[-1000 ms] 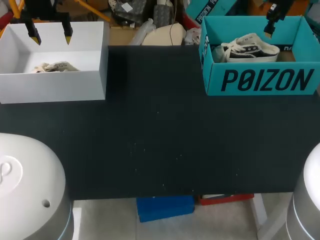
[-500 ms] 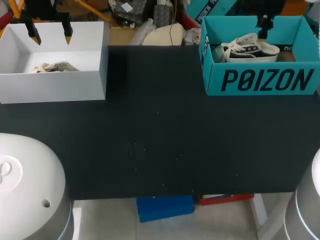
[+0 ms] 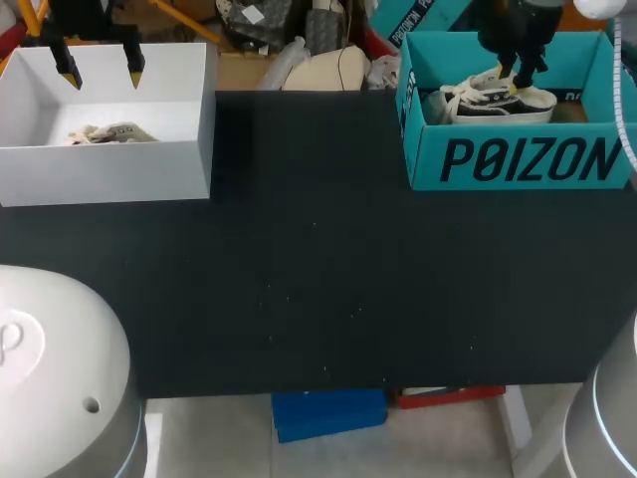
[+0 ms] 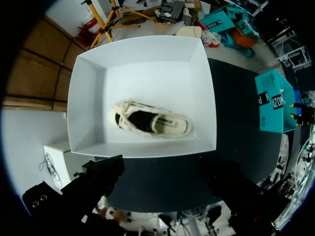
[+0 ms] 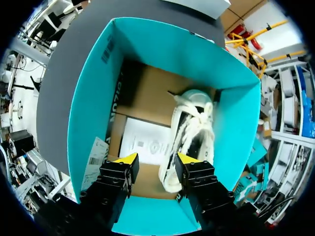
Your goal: Take the shoe out of the shoebox, open the shoe tongue, remove and reinsert the insole, then place the shoe into the shoebox
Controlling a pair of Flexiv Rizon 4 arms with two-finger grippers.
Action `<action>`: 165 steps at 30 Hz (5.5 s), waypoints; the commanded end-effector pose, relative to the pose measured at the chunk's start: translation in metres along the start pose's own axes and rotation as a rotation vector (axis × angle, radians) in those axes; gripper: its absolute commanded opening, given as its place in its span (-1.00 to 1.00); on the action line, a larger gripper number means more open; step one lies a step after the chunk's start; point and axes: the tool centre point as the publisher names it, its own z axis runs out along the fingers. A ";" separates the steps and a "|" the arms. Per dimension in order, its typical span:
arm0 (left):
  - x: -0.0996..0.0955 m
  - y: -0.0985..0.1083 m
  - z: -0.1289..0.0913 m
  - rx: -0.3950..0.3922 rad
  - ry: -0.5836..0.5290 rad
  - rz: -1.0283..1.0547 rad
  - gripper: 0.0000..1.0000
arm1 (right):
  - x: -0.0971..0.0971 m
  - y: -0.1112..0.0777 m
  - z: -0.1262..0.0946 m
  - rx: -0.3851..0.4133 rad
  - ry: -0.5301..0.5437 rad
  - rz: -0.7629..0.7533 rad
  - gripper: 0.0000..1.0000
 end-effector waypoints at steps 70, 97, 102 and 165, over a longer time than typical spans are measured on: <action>0.001 0.000 0.000 -0.001 -0.003 -0.002 1.00 | 0.008 -0.026 0.063 0.114 0.052 0.389 -1.00; 0.001 0.000 0.000 -0.001 -0.003 -0.002 1.00 | 0.069 0.068 -0.199 0.400 -0.331 0.454 -1.00; 0.001 0.000 0.000 -0.001 -0.003 -0.002 1.00 | 0.085 0.118 -0.220 0.387 -0.386 0.438 -1.00; 0.001 0.000 0.000 -0.001 -0.003 -0.002 1.00 | 0.234 0.421 0.039 0.087 -0.291 0.429 -1.00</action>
